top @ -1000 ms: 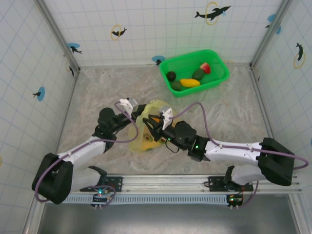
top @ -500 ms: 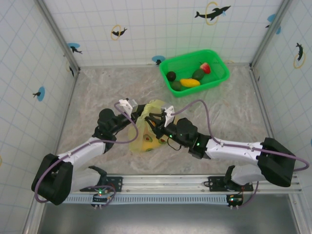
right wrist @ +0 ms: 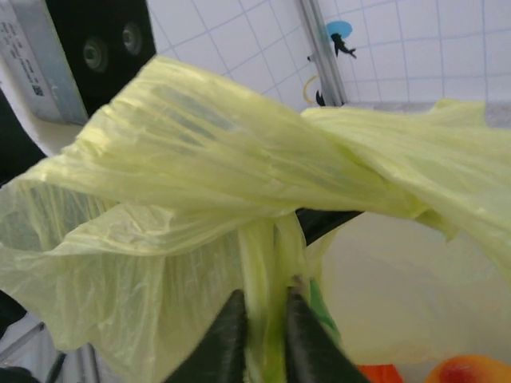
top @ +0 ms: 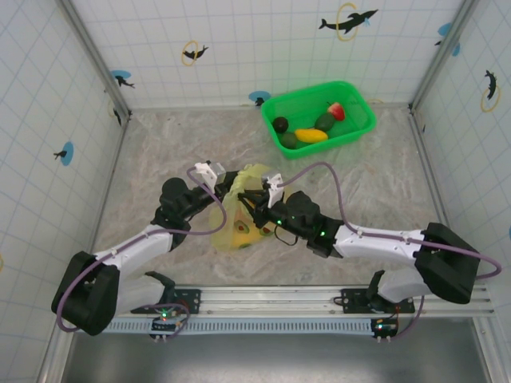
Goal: Place the fake fruits into the plastic bag and tie a complex knot
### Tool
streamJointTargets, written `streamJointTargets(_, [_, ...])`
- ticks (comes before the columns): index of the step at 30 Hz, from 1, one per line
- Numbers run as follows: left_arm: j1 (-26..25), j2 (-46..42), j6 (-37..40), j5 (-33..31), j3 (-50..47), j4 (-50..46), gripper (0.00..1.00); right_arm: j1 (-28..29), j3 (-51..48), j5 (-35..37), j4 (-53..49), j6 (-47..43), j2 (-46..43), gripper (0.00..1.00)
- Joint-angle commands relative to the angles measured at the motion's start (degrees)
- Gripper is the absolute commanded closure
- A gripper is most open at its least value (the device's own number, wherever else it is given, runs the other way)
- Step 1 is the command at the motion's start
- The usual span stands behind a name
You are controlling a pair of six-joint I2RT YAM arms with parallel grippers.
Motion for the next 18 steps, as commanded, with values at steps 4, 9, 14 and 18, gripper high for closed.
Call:
streamJointTargets(4, [-0.4,-1.5,2.51,-3.2,-0.59,0.99,1.0,-1.14,-1.17,0.06,2.18,0.21,-3.56,1.0])
streamJointTargets(9, [-0.42,-2.64,4.17,-11.22,-0.69,-0.8,1.0,-2.19,-3.91,1.14,-1.16,-0.66,-8.64,1.0])
streamJointTargets(14, [-0.4,-3.45,5.48,-20.18,-0.96,-1.96,1.0,-3.77,-6.52,2.7,-5.93,0.18,-13.13,1.0])
streamJointTargets(18, [-0.4,-3.36,5.83,-26.87,-1.05,-2.66,1.0,-4.83,-8.45,5.28,-9.9,-0.07,-16.78,1.0])
